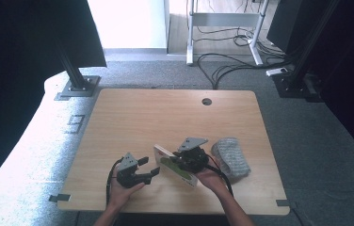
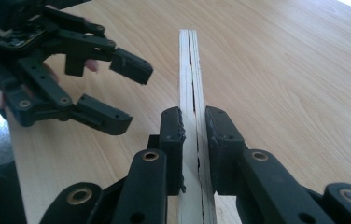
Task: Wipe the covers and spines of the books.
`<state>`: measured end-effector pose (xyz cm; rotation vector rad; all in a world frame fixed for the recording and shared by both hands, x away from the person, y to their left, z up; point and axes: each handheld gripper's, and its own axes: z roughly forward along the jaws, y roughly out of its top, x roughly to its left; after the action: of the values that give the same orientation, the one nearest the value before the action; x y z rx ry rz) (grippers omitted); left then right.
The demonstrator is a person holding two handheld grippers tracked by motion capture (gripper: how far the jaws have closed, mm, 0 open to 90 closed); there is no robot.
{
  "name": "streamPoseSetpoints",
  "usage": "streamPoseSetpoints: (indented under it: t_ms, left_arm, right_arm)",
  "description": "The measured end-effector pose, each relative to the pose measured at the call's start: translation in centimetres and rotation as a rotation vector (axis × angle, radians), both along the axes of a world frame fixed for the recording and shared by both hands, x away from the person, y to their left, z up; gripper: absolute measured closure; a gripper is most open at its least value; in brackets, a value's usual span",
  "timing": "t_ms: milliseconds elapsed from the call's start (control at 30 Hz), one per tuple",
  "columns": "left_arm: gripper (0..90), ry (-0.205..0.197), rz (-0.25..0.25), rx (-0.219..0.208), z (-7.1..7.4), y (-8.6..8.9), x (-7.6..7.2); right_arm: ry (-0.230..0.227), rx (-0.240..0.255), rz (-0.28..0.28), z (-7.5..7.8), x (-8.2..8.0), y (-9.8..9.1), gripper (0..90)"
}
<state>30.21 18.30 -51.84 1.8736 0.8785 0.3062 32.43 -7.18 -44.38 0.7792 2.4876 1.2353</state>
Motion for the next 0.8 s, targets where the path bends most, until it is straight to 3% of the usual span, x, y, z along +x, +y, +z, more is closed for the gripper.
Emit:
streamPoseSetpoints:
  t_ms: [533, 800]
  left_arm:
    - [24.2, -0.037, -0.064, -0.018, 0.4, 0.4, 0.3]
    - [21.3, -0.047, -0.110, -0.022, 0.7, 0.1, 0.9]
  right_arm:
    - [-0.033, -0.002, 0.172, -0.1, -1.2, 0.9, 76.6]
    - [-0.030, 0.005, 0.192, -0.2, -1.0, 0.8, 76.4]
